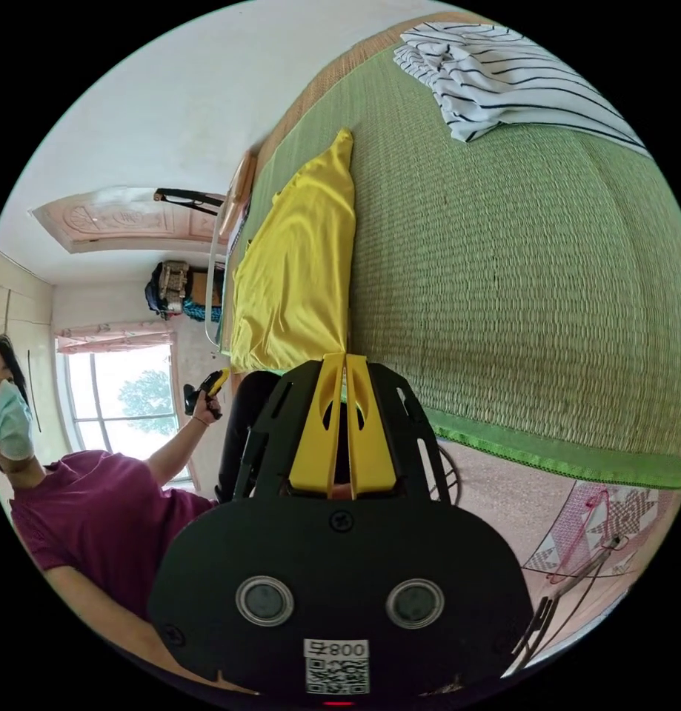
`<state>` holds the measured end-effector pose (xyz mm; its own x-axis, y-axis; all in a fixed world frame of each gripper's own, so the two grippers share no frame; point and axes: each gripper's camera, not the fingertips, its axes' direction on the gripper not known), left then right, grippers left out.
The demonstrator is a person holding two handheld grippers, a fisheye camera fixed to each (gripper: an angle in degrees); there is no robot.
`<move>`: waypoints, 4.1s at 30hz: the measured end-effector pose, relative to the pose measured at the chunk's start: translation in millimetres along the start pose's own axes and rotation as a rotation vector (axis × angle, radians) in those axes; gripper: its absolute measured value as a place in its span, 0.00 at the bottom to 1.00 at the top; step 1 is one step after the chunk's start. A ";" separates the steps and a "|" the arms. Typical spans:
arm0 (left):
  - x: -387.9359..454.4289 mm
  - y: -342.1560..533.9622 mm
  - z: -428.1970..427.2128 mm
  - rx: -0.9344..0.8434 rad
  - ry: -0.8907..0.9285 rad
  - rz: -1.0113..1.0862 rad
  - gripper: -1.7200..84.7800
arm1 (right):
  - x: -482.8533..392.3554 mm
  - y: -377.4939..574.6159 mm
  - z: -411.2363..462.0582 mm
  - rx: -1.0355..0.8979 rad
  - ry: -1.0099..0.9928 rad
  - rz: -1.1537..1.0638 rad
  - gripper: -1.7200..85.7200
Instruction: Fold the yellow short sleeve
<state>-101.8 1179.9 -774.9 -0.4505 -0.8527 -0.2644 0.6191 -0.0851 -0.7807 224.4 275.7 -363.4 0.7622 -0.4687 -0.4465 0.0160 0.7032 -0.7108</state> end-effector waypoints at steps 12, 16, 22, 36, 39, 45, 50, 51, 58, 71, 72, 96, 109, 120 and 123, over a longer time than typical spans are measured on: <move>210.4 75.0 156.7 -0.351 0.158 0.548 0.05 | -78.0 11.3 -24.3 0.039 0.188 -0.083 0.02; 264.1 94.3 232.3 -0.484 0.062 0.666 0.04 | -100.8 14.2 -39.6 0.074 0.332 -0.061 0.02; 235.3 104.1 246.5 -0.503 -0.088 0.636 0.02 | -151.7 7.7 -44.2 0.093 0.286 -0.118 0.02; 255.9 94.8 307.7 -0.454 -0.065 0.664 0.02 | -306.8 -55.6 91.3 -0.153 0.500 -0.484 0.02; 235.4 88.3 293.2 -0.414 -0.092 0.618 0.02 | -300.8 -59.1 69.7 -0.107 0.446 -0.387 0.02; 206.1 71.4 286.1 -0.352 -0.049 0.529 0.02 | -325.1 -59.6 53.1 -0.078 0.432 -0.392 0.02; 174.5 71.0 277.5 -0.351 -0.117 0.537 0.02 | -322.5 -56.5 59.3 -0.093 0.473 -0.373 0.02; 171.1 71.3 275.5 -0.347 -0.121 0.536 0.02 | -322.3 -56.3 57.1 -0.088 0.465 -0.359 0.02; 177.2 71.9 288.3 -0.321 -0.056 0.550 0.02 | -335.2 -52.5 64.1 -0.096 0.528 -0.426 0.02; 72.2 71.0 282.2 -0.234 -0.058 0.303 0.02 | -293.2 -25.0 37.3 -0.067 0.413 -0.293 0.02; 71.9 73.2 281.8 -0.224 -0.070 0.306 0.02 | -289.3 -25.2 32.4 -0.061 0.388 -0.274 0.02; 281.7 305.2 487.5 -0.550 0.246 0.974 0.11 | -117.5 29.5 4.1 0.072 0.143 0.003 0.11; 415.6 538.5 642.1 -0.616 -0.051 1.568 0.11 | -67.0 18.6 7.4 0.137 -0.114 -0.065 0.03; 423.7 560.6 656.6 -0.535 -0.002 1.415 0.04 | -27.9 -48.5 6.7 0.170 -0.028 -0.047 0.11; 427.6 568.4 660.0 -0.530 0.004 1.415 0.04 | -18.5 -98.6 22.5 0.160 -0.038 -0.043 0.13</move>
<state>482.0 426.8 -958.0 0.2990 -0.0688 -0.9518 0.2348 0.9720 0.0035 223.2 227.1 -272.8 0.7823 -0.4819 -0.3946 0.1495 0.7603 -0.6322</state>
